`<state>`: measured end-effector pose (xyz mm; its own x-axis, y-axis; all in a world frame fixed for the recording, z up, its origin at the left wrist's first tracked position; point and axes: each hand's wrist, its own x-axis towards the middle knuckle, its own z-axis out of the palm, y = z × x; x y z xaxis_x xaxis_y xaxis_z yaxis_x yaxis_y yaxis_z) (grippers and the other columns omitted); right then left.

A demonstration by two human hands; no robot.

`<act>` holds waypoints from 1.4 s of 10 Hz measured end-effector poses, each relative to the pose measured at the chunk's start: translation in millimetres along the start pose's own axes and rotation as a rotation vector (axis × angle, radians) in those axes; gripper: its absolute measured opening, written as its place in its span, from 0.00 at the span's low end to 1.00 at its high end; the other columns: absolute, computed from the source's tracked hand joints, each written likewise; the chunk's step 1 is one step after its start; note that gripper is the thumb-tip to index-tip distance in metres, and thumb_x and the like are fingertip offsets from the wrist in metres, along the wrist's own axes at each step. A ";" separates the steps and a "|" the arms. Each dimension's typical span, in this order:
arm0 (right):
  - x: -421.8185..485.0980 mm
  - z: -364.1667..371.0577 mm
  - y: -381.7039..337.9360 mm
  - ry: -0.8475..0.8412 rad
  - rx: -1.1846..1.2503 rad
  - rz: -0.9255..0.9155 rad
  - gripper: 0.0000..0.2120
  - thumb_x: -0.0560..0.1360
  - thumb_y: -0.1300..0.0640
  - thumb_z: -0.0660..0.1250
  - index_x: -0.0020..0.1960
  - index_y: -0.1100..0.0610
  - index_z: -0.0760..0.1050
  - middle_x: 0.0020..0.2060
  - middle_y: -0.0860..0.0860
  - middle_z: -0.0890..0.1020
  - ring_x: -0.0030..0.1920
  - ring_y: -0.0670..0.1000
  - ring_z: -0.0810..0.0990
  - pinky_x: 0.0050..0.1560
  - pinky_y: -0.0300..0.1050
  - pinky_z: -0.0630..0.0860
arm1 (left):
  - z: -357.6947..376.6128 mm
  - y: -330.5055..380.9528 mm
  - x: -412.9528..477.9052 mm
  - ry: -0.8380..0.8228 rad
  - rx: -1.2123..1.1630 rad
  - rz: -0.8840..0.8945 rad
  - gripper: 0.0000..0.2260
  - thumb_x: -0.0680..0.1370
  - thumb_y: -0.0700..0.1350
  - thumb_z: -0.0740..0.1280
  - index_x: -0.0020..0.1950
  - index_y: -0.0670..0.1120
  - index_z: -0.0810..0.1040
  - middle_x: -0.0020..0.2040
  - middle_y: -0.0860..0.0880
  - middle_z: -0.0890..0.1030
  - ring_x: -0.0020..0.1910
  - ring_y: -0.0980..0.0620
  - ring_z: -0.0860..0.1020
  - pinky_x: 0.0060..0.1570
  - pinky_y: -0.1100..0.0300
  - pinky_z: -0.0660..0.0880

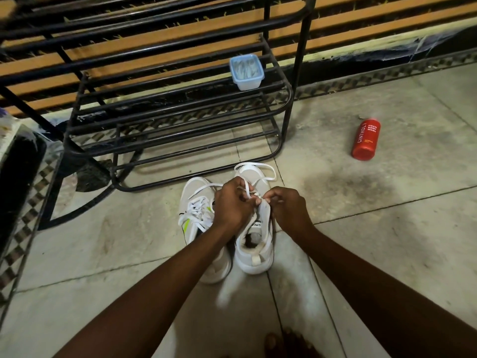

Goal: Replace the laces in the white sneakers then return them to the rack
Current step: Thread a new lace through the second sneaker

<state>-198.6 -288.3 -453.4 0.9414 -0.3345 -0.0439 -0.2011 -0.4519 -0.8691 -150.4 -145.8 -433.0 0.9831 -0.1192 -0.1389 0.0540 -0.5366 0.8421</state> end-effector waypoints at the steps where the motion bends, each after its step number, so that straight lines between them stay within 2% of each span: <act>1: 4.4 0.1 -0.8 -0.001 -0.034 -0.088 0.10 0.76 0.62 0.64 0.39 0.58 0.82 0.33 0.46 0.82 0.34 0.42 0.76 0.37 0.26 0.65 | -0.4 -2.6 -1.6 0.022 0.014 0.025 0.12 0.67 0.41 0.81 0.42 0.49 0.79 0.35 0.52 0.85 0.39 0.52 0.85 0.48 0.48 0.82; 2: 4.6 -0.4 -4.8 -0.026 -0.050 -0.153 0.11 0.71 0.57 0.60 0.38 0.61 0.79 0.33 0.49 0.81 0.34 0.48 0.77 0.38 0.30 0.68 | 0.7 -5.5 -3.3 0.046 0.036 0.048 0.12 0.67 0.41 0.81 0.43 0.48 0.78 0.35 0.51 0.84 0.38 0.51 0.84 0.47 0.48 0.81; 3: 5.3 -3.3 -4.1 0.006 -0.125 -0.281 0.06 0.71 0.63 0.62 0.39 0.65 0.75 0.34 0.57 0.81 0.35 0.58 0.79 0.40 0.47 0.74 | 2.3 -9.2 -6.0 0.089 0.141 0.114 0.17 0.66 0.44 0.82 0.45 0.49 0.74 0.39 0.52 0.82 0.42 0.50 0.81 0.47 0.49 0.78; 4: 4.4 -4.5 -6.8 0.050 -0.223 -0.363 0.02 0.70 0.66 0.61 0.41 0.61 0.71 0.36 0.56 0.78 0.36 0.57 0.77 0.39 0.48 0.71 | 2.9 -14.1 -5.0 0.133 0.226 0.154 0.24 0.64 0.47 0.83 0.47 0.48 0.70 0.45 0.48 0.76 0.48 0.48 0.75 0.47 0.53 0.72; 5: 7.9 -8.6 -7.3 0.160 -0.151 -0.214 0.09 0.67 0.68 0.59 0.43 0.57 0.68 0.39 0.54 0.80 0.39 0.55 0.78 0.40 0.44 0.71 | 3.6 -16.7 -2.1 0.127 0.244 0.148 0.25 0.65 0.46 0.83 0.51 0.44 0.71 0.49 0.46 0.76 0.51 0.47 0.74 0.49 0.57 0.69; 6: 12.8 -14.4 -7.6 0.171 0.506 0.099 0.05 0.73 0.68 0.60 0.43 0.60 0.68 0.38 0.57 0.83 0.40 0.58 0.84 0.46 0.51 0.81 | 4.3 -17.0 -1.9 0.113 0.248 0.119 0.24 0.66 0.45 0.82 0.52 0.41 0.72 0.50 0.43 0.76 0.53 0.46 0.73 0.48 0.59 0.66; 7: 13.7 -15.8 -15.6 0.014 1.103 0.397 0.13 0.77 0.73 0.51 0.38 0.60 0.65 0.27 0.55 0.74 0.24 0.51 0.73 0.33 0.46 0.76 | 5.5 -17.0 -2.6 0.114 0.296 0.111 0.21 0.68 0.47 0.82 0.49 0.39 0.75 0.50 0.42 0.75 0.52 0.46 0.71 0.46 0.62 0.60; 8: 24.4 -32.3 -9.9 0.029 0.337 -0.063 0.10 0.75 0.70 0.57 0.41 0.57 0.70 0.30 0.50 0.72 0.27 0.50 0.68 0.31 0.39 0.66 | 6.0 -15.8 -3.8 0.114 0.299 0.090 0.20 0.69 0.47 0.80 0.51 0.41 0.73 0.51 0.43 0.74 0.49 0.52 0.65 0.43 0.64 0.57; 9: 34.4 -50.5 -6.9 -0.304 -0.565 -0.570 0.05 0.76 0.59 0.66 0.48 0.60 0.77 0.41 0.56 0.75 0.40 0.55 0.75 0.40 0.43 0.69 | 5.6 -13.4 -5.7 0.111 0.295 0.085 0.20 0.70 0.46 0.79 0.53 0.42 0.72 0.52 0.45 0.72 0.48 0.54 0.64 0.42 0.65 0.57; 10: 27.9 -47.4 -7.3 -0.419 -0.841 -0.729 0.06 0.76 0.62 0.67 0.42 0.64 0.78 0.46 0.61 0.75 0.44 0.59 0.76 0.38 0.44 0.68 | 5.3 -13.0 -6.5 0.106 0.305 0.082 0.20 0.71 0.45 0.79 0.55 0.42 0.72 0.53 0.47 0.70 0.49 0.54 0.64 0.42 0.65 0.57; 11: 25.5 -46.1 -12.0 0.040 -0.599 -0.705 0.06 0.75 0.66 0.63 0.41 0.64 0.76 0.46 0.61 0.76 0.45 0.59 0.74 0.44 0.49 0.72 | 5.3 -12.0 -6.8 0.103 0.299 0.080 0.18 0.71 0.43 0.77 0.54 0.41 0.73 0.53 0.46 0.70 0.48 0.53 0.65 0.41 0.65 0.58; 12: 27.1 -38.7 -28.0 0.250 0.429 -0.113 0.12 0.76 0.69 0.59 0.38 0.62 0.76 0.42 0.58 0.79 0.40 0.55 0.78 0.45 0.48 0.77 | 4.6 -10.4 -8.8 0.085 0.296 0.079 0.17 0.71 0.42 0.76 0.53 0.40 0.73 0.53 0.45 0.70 0.47 0.52 0.66 0.42 0.65 0.58; 13: 19.1 -36.3 -29.7 0.035 0.728 0.216 0.14 0.77 0.70 0.57 0.36 0.58 0.70 0.37 0.61 0.78 0.28 0.53 0.71 0.29 0.42 0.69 | 4.6 -9.6 -10.0 0.076 0.310 0.084 0.17 0.72 0.42 0.76 0.54 0.40 0.73 0.54 0.44 0.70 0.47 0.52 0.66 0.43 0.65 0.58; 14: 21.2 -54.5 -11.9 -0.279 -0.505 -0.379 0.06 0.80 0.57 0.66 0.49 0.60 0.73 0.41 0.60 0.80 0.39 0.60 0.78 0.40 0.52 0.74 | 4.4 -7.9 -10.5 0.077 0.320 0.073 0.18 0.72 0.44 0.77 0.55 0.39 0.74 0.55 0.43 0.71 0.49 0.50 0.68 0.44 0.66 0.59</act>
<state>-191.0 -335.0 -417.2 0.9925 0.1176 0.0332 0.1178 -0.8483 -0.5163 -161.9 -144.0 -440.5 0.9933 -0.1103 -0.0341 -0.0630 -0.7655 0.6404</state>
